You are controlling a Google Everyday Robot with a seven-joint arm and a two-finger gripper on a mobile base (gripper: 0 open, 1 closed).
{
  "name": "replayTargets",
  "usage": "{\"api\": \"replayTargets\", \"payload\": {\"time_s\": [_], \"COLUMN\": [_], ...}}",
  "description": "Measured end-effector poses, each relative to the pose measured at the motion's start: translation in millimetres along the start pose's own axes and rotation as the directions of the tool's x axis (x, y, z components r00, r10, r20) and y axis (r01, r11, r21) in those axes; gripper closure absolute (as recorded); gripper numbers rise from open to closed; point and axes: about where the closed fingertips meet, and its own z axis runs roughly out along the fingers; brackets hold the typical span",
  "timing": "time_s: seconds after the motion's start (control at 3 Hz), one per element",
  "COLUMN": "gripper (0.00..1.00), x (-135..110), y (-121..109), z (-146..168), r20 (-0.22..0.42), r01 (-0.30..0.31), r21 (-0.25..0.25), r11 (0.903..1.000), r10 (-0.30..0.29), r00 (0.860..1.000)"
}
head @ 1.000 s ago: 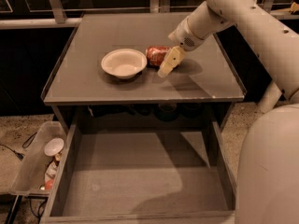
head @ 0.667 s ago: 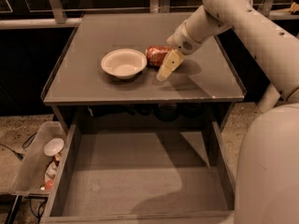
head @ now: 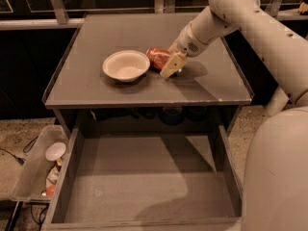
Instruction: Place coke can into top drawer
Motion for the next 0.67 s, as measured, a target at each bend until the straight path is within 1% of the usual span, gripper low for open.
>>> {"api": "replayTargets", "payload": {"time_s": [0.67], "gripper": [0.86], "x": [-0.1], "y": [0.1], "z": [0.4], "r20": [0.000], "r01": [0.000], "r21": [-0.001], "r11": [1.0000], "r10": [0.000], "r00": [1.000]}}
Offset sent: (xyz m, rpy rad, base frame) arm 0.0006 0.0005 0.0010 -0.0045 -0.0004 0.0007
